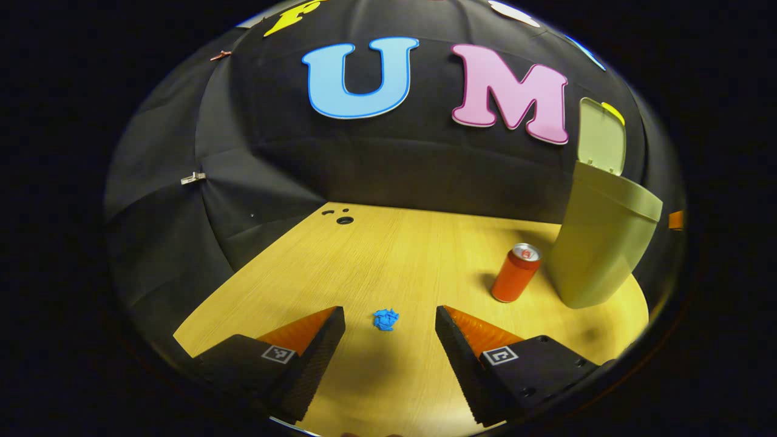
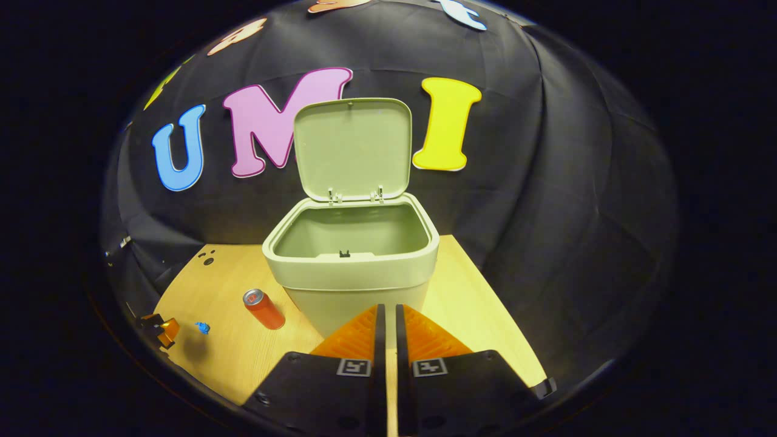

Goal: Press the lid of the desktop garbage bin to open it, pick up the crumpled paper on the desktop and throw it into the bin, then pick up the pop can on the desktop and drop it into the bin, and finally close the garbage bin lid.

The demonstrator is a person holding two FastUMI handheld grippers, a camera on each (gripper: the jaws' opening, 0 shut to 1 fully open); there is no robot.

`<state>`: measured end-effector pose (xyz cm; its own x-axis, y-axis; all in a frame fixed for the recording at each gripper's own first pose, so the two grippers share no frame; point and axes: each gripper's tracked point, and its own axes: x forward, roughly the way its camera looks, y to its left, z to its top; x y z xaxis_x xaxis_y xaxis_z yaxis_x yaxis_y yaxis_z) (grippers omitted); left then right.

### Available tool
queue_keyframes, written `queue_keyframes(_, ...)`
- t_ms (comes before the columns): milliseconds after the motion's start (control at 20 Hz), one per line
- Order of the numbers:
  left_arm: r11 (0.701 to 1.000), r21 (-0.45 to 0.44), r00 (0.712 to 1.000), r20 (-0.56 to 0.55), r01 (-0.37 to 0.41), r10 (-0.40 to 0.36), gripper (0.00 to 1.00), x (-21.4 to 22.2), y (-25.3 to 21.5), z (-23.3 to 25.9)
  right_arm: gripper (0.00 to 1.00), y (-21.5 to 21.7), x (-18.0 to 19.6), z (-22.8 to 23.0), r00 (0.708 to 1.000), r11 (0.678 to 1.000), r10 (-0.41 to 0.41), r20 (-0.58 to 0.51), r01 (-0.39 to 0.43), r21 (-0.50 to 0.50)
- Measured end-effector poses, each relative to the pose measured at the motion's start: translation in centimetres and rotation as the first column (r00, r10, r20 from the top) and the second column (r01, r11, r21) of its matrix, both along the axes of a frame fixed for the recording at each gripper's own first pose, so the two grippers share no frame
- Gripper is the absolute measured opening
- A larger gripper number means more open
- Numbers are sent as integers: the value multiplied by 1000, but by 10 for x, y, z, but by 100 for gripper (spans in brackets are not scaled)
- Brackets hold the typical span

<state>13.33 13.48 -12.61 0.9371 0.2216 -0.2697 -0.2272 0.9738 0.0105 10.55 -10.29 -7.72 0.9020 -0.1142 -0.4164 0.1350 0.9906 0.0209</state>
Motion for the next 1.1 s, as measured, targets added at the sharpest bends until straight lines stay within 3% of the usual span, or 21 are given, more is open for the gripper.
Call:
queue_keyframes(50, 1000, -1, 1000, -19, -7, 7, 96, 8, 4, -7, 10, -3, -1, -4, 1000, 1000, -8, -9, 8, 6)
queue_keyframes(100, 1000, -11, 999, -36, -7, 7, 96, 15, 6, -14, 22, -4, -3, -10, 1000, 1000, -8, -24, 8, 12)
queue_keyframes(150, 1000, -26, 999, -45, -4, 3, 96, 23, 6, -19, 22, -4, -3, -14, 999, 1000, -6, -35, 7, 19)
queue_keyframes(300, 998, -60, 997, -75, 3, -8, 96, 45, 6, -36, 72, -10, -8, -27, 998, 1000, -16, -55, 16, 10)
queue_keyframes(400, 996, -87, 994, -107, -16, 6, 96, 58, 11, -52, 96, -12, -10, -33, 997, 1000, -25, -67, 25, 0)
queue_keyframes(600, 992, -110, 985, -169, -61, 42, 96, 78, 18, -79, 100, -10, -14, -49, 995, 1000, -20, -102, 19, -9)
queue_keyframes(950, 995, -61, 966, -252, -81, 63, 96, 94, 22, -105, 100, -6, -20, -74, 987, 1000, -14, -162, 16, 15)
queue_keyframes(1100, 992, -66, 968, -236, -106, 88, 97, 99, 24, -105, 100, -7, -21, -80, 984, 999, -25, -175, 28, 15)
